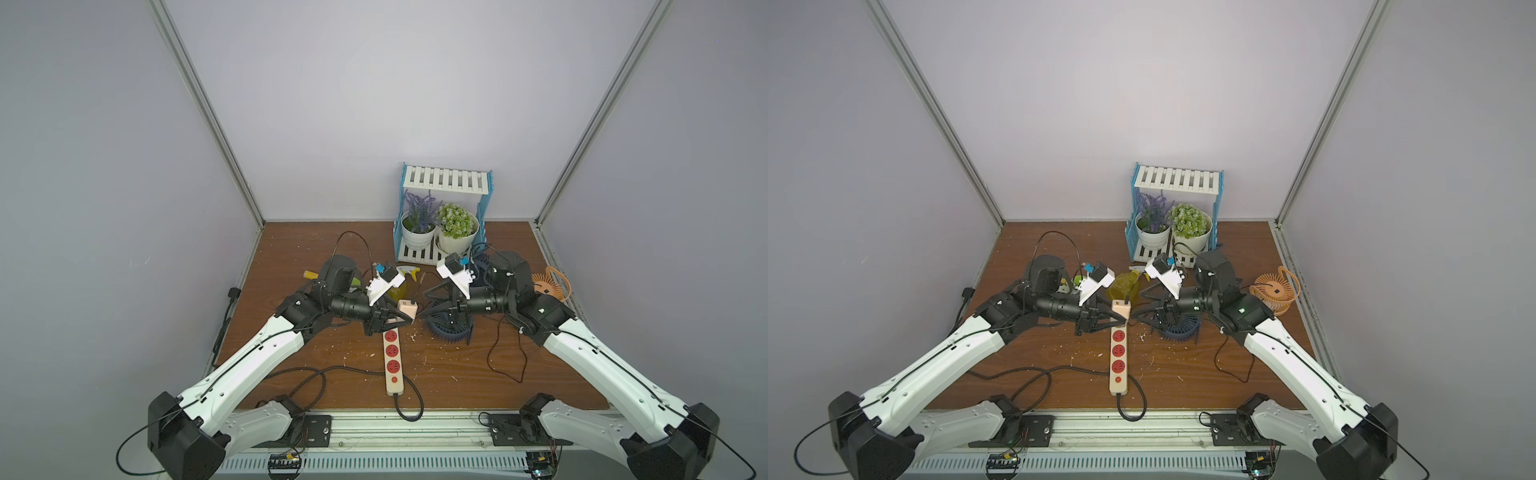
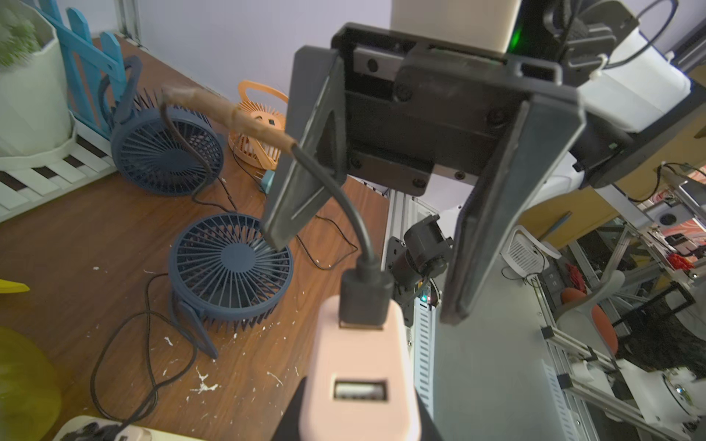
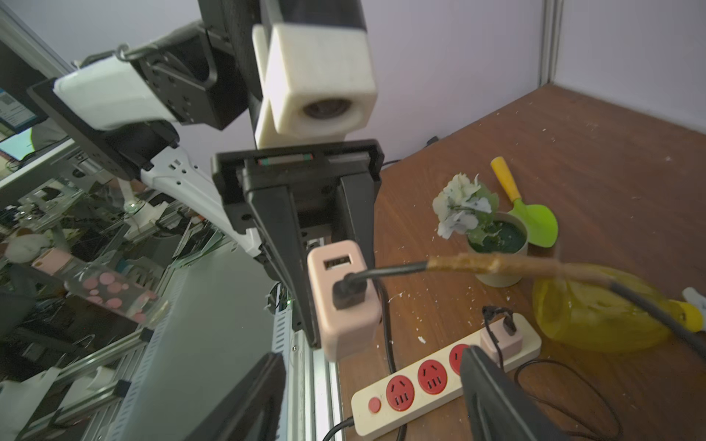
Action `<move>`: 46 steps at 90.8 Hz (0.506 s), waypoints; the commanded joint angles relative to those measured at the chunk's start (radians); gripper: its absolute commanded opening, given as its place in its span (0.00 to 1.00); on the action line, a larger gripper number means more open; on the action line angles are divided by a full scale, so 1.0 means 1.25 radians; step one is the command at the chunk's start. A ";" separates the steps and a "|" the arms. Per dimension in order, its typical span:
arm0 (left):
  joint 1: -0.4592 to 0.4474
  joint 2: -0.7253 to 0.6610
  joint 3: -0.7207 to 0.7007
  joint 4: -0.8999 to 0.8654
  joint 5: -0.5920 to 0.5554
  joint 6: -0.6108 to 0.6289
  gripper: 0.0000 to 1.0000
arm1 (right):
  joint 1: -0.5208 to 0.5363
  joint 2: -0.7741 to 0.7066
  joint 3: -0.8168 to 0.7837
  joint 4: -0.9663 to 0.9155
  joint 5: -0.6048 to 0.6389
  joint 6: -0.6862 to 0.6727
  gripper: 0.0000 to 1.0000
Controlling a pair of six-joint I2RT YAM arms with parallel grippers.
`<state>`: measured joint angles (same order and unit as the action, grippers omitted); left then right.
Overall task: Plug the desk fan into the power strip
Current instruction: Pick up the plug from the center of the board.
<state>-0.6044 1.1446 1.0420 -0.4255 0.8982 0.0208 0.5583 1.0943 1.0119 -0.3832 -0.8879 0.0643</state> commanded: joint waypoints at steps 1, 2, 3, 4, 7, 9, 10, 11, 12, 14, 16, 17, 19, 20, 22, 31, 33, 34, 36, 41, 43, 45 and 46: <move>-0.006 0.020 0.039 -0.107 0.036 0.066 0.06 | 0.013 0.017 0.014 -0.013 -0.069 -0.041 0.71; -0.007 0.022 0.043 -0.111 0.036 0.068 0.06 | 0.013 0.021 0.014 -0.009 -0.077 -0.038 0.71; -0.008 0.024 0.045 -0.115 0.035 0.071 0.06 | 0.015 0.023 0.015 -0.002 -0.086 -0.035 0.70; -0.010 0.026 0.048 -0.119 0.034 0.073 0.06 | 0.015 0.026 0.016 0.004 -0.093 -0.028 0.70; -0.015 0.030 0.054 -0.130 0.032 0.080 0.06 | 0.018 0.036 0.020 0.020 -0.118 -0.015 0.69; -0.017 0.032 0.056 -0.133 0.031 0.083 0.06 | 0.020 0.041 0.022 0.030 -0.132 -0.005 0.68; -0.018 0.032 0.058 -0.134 0.030 0.083 0.06 | 0.020 0.044 0.024 0.034 -0.136 -0.001 0.68; -0.020 0.033 0.059 -0.135 0.030 0.084 0.06 | 0.020 0.046 0.025 0.037 -0.140 0.002 0.69; -0.021 0.033 0.059 -0.135 0.030 0.084 0.06 | 0.021 0.048 0.026 0.042 -0.145 0.007 0.69; -0.022 0.034 0.060 -0.136 0.029 0.085 0.06 | 0.021 0.051 0.027 0.049 -0.152 0.012 0.69; -0.025 0.036 0.058 -0.136 0.027 0.086 0.06 | 0.022 0.054 0.027 0.057 -0.159 0.019 0.69; -0.025 0.035 0.058 -0.136 0.026 0.087 0.06 | 0.021 0.056 0.027 0.059 -0.162 0.021 0.69; -0.027 0.037 0.058 -0.138 0.025 0.089 0.06 | 0.022 0.058 0.027 0.062 -0.166 0.022 0.69; -0.027 0.038 0.059 -0.139 0.024 0.090 0.06 | 0.021 0.059 0.029 0.062 -0.170 0.024 0.69; -0.029 0.039 0.059 -0.142 0.024 0.092 0.06 | 0.021 0.065 0.030 0.063 -0.177 0.025 0.69; -0.040 0.047 0.068 -0.154 0.022 0.099 0.06 | 0.024 0.081 0.038 0.061 -0.204 0.039 0.68; -0.043 0.047 0.069 -0.153 0.021 0.100 0.06 | 0.025 0.084 0.039 0.060 -0.208 0.041 0.67; -0.045 0.048 0.070 -0.154 0.021 0.100 0.06 | 0.025 0.085 0.039 0.058 -0.208 0.042 0.67; -0.047 0.048 0.070 -0.155 0.020 0.100 0.06 | 0.026 0.086 0.039 0.056 -0.207 0.041 0.66; -0.050 0.050 0.071 -0.154 0.017 0.100 0.06 | 0.028 0.087 0.039 0.049 -0.204 0.035 0.63; -0.049 0.050 0.071 -0.155 0.015 0.101 0.07 | 0.029 0.087 0.040 0.047 -0.205 0.034 0.62; -0.049 0.051 0.071 -0.156 0.012 0.103 0.07 | 0.029 0.087 0.039 0.047 -0.206 0.034 0.60; -0.049 0.051 0.070 -0.156 0.011 0.104 0.06 | 0.030 0.088 0.039 0.046 -0.207 0.034 0.59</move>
<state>-0.6529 1.2045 1.0943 -0.6022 0.9089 0.1196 0.5873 1.2003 1.0401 -0.3325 -1.1088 0.1020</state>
